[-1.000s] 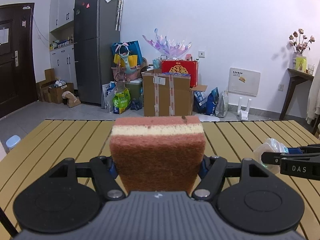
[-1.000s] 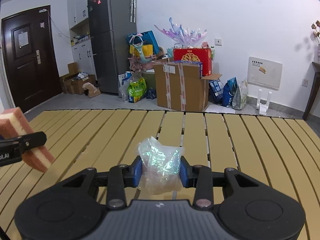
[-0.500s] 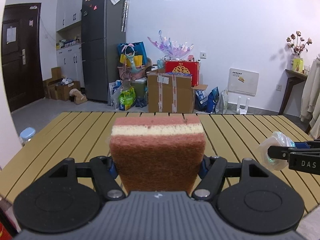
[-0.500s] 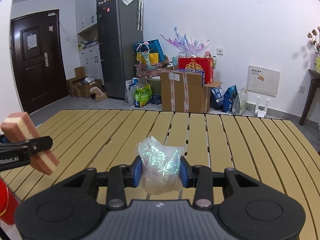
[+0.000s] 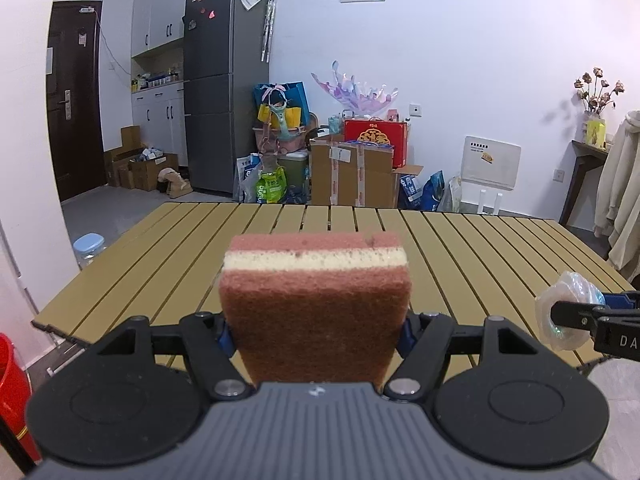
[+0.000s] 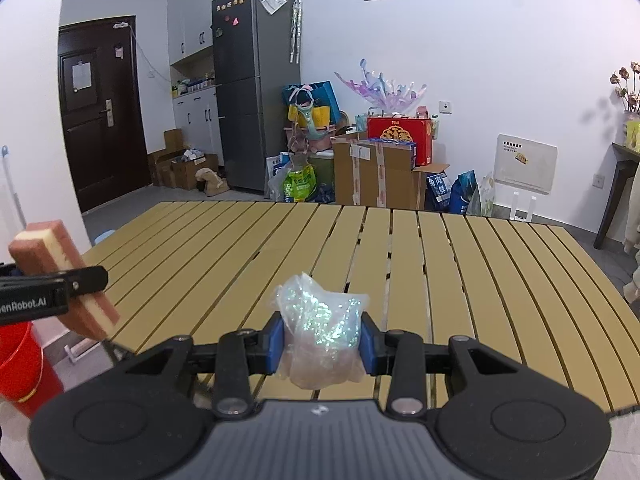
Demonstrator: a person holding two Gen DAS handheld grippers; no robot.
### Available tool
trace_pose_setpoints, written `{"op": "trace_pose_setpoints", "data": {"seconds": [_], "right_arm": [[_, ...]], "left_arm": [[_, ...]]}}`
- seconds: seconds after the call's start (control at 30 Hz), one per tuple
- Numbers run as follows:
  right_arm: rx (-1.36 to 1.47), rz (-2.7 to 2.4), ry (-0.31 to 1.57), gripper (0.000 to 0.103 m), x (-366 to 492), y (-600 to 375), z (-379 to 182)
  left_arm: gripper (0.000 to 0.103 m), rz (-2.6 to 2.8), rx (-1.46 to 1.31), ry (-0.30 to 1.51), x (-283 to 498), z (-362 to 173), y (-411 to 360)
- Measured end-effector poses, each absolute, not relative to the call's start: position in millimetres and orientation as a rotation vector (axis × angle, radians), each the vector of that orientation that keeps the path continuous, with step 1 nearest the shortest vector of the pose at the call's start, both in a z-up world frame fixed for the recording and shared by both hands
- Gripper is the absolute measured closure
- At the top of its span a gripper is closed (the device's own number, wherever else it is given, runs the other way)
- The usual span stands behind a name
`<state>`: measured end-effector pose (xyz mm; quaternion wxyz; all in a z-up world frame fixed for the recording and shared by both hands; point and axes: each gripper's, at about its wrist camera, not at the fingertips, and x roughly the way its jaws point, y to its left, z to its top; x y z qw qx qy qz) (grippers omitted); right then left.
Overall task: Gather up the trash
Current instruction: 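Carry the sponge and plastic bag off the table down toward the black bin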
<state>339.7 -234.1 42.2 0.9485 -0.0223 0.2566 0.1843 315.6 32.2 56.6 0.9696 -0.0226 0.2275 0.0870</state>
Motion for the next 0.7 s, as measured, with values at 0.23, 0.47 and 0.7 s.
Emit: {"op": "trace_pose_setpoints", "data": {"seconds": [0.23, 0.47, 0.7], "right_arm": [[-0.055, 0.381, 0.529, 0.066, 287.3, -234.6, 38.2], [-0.059, 0.392, 0.551, 0.066, 257.1, -232.2, 28.9], [-0.055, 0.397, 0.584, 0.066, 235.2, -234.5, 11.8]], "left_arm": [[0.033, 0.17, -0.033, 0.453, 272.7, 57.1, 25.6], [0.033, 0.162, -0.021, 0.467, 243.6, 47.0, 16.2], [0.033, 0.15, -0.011, 0.495, 222.3, 28.6, 8.8]]}}
